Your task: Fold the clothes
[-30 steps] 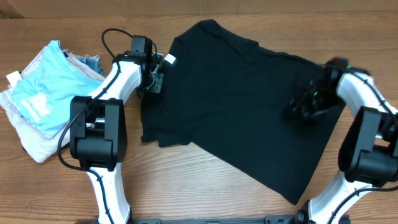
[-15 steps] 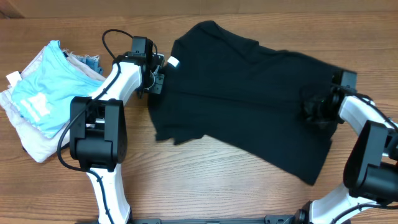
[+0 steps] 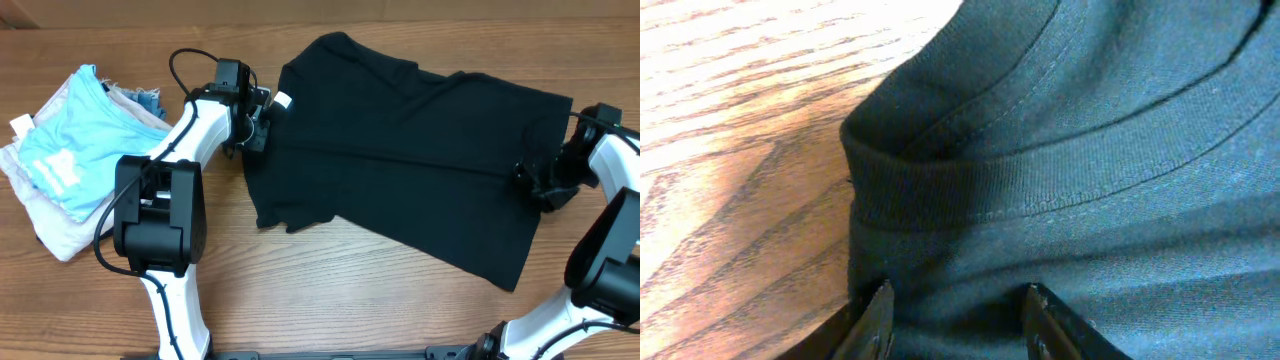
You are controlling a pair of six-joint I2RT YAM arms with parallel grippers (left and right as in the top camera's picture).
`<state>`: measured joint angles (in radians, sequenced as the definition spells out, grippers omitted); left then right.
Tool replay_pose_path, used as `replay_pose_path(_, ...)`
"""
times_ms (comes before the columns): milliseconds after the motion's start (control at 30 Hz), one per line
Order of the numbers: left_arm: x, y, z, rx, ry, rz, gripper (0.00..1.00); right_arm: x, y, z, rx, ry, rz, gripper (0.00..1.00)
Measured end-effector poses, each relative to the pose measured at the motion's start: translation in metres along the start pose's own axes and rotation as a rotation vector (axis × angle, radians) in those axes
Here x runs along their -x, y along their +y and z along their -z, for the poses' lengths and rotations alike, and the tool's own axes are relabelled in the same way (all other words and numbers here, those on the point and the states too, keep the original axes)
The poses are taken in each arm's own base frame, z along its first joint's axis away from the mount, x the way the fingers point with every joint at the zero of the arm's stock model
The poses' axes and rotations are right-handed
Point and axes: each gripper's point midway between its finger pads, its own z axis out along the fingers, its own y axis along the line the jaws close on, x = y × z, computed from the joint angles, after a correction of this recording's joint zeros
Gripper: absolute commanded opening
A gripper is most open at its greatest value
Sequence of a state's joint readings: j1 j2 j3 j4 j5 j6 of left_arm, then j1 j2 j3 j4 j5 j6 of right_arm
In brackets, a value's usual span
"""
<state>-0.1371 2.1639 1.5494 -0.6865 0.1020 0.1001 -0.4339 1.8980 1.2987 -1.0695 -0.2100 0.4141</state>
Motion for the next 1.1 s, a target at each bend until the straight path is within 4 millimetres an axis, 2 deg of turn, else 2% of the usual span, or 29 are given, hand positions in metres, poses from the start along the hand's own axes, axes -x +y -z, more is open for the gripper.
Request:
replay_pose_path(67,-0.002,-0.001,0.002,-0.005,0.02,0.002,0.5,-0.026,-0.003,0.003,-0.033,0.088,0.007,0.61)
replay_pose_path(167,-0.001,-0.001,0.01,-0.008,0.059,0.007,0.49,-0.042,0.004,-0.001,-0.044,0.126,0.054,0.61)
replay_pose_path(267,0.012,-0.002,0.03,-0.008,0.067,0.01,0.36,-0.058,0.008,-0.007,-0.05,0.169,0.102,0.57)
replay_pose_path(367,0.022,-0.004,0.062,-0.007,0.08,0.013,0.23,-0.059,0.031,-0.007,0.023,0.141,0.202,0.56)
replay_pose_path(433,0.023,-0.006,0.08,-0.009,0.102,0.02,0.23,-0.059,0.049,0.001,0.097,0.102,0.272,0.57)
replay_pose_path(500,0.027,-0.008,0.112,-0.01,0.111,0.02,0.29,-0.067,0.073,0.03,0.193,0.016,0.387,0.59)
replay_pose_path(533,0.028,-0.009,0.115,-0.01,0.108,0.021,0.31,-0.073,0.081,0.049,0.228,-0.039,0.443,0.61)
replay_pose_path(567,0.035,-0.01,0.135,-0.007,0.078,0.021,0.32,-0.081,0.087,0.073,0.26,-0.102,0.492,0.66)
replay_pose_path(633,0.027,-0.016,0.164,-0.007,0.08,0.031,0.35,-0.102,0.094,0.119,0.321,-0.229,0.574,0.8)
replay_pose_path(667,0.025,-0.019,0.178,-0.007,0.067,0.034,0.35,-0.113,0.092,0.14,0.34,-0.289,0.596,0.83)
replay_pose_path(700,0.021,-0.024,0.195,-0.006,0.051,0.038,0.35,-0.121,0.085,0.152,0.337,-0.319,0.582,0.85)
replay_pose_path(733,0.018,-0.028,0.206,-0.007,0.041,0.039,0.36,-0.128,0.076,0.16,0.328,-0.337,0.561,0.87)
replay_pose_path(767,0.012,-0.036,0.22,-0.011,0.038,0.04,0.37,-0.133,0.067,0.163,0.304,-0.34,0.528,0.89)
replay_pose_path(800,0.008,-0.041,0.225,-0.016,0.04,0.037,0.37,-0.135,0.06,0.163,0.283,-0.333,0.499,0.9)
replay_pose_path(867,-0.002,-0.058,0.223,-0.035,0.064,0.023,0.39,-0.135,0.049,0.153,0.231,-0.297,0.421,0.91)
replay_pose_path(900,-0.01,-0.066,0.211,-0.046,0.1,0.015,0.39,-0.133,0.046,0.144,0.212,-0.276,0.389,0.91)
replay_pose_path(933,-0.019,-0.073,0.195,-0.056,0.141,0.009,0.39,-0.132,0.041,0.131,0.184,-0.241,0.356,0.91)
replay_pose_path(967,-0.038,-0.081,0.171,-0.067,0.221,0.013,0.38,-0.133,0.032,0.109,0.142,-0.181,0.31,0.91)
replay_pose_path(1033,-0.066,-0.089,0.139,-0.075,0.332,0.028,0.38,-0.137,0.018,0.082,0.083,-0.104,0.259,0.91)
replay_pose_path(1067,-0.086,-0.091,0.124,-0.076,0.402,0.045,0.4,-0.141,0.007,0.062,0.04,-0.048,0.228,0.92)
replay_pose_path(1100,-0.099,-0.091,0.115,-0.078,0.442,0.061,0.42,-0.143,0.001,0.05,0.016,-0.016,0.209,0.93)
